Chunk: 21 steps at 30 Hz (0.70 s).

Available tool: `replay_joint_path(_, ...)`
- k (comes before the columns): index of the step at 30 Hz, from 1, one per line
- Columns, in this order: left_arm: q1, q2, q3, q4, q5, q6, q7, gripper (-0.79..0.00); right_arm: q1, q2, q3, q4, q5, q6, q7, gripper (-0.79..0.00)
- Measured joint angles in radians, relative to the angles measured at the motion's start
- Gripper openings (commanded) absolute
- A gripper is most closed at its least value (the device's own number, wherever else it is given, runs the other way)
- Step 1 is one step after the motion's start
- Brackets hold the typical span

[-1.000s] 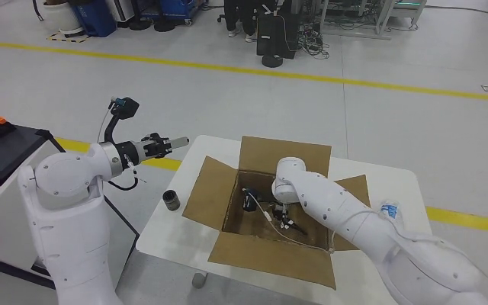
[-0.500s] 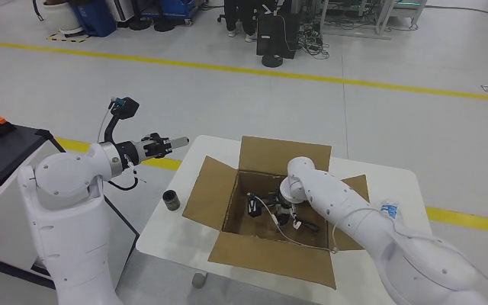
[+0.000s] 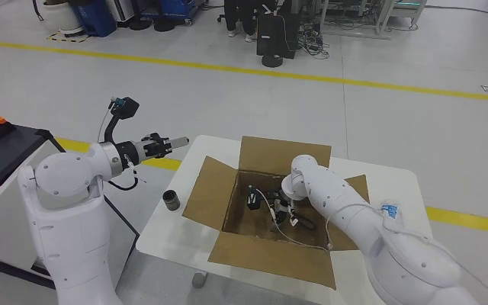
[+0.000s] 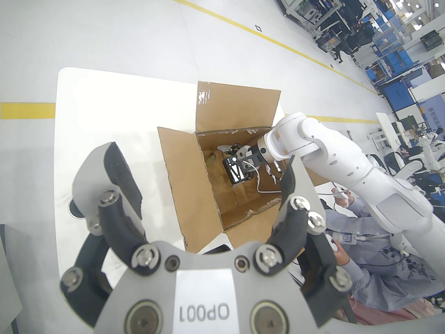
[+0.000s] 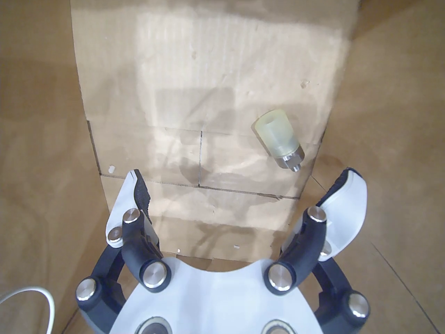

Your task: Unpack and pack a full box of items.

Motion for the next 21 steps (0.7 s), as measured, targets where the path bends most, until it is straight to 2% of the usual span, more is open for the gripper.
replay_joint_path(11, 0.0, 0.0, 0.0, 0.0, 0.0, 0.0, 0.0, 0.0, -0.003, -0.059, 0.003, 0.108, 0.106, 0.031, 0.031, 0.0)
replay_joint_path(21, 0.0, 0.0, 0.0, 0.0, 0.0, 0.0, 0.0, 0.0, -0.004, -0.101, 0.012, 0.179, 0.136, 0.059, 0.058, 0.0)
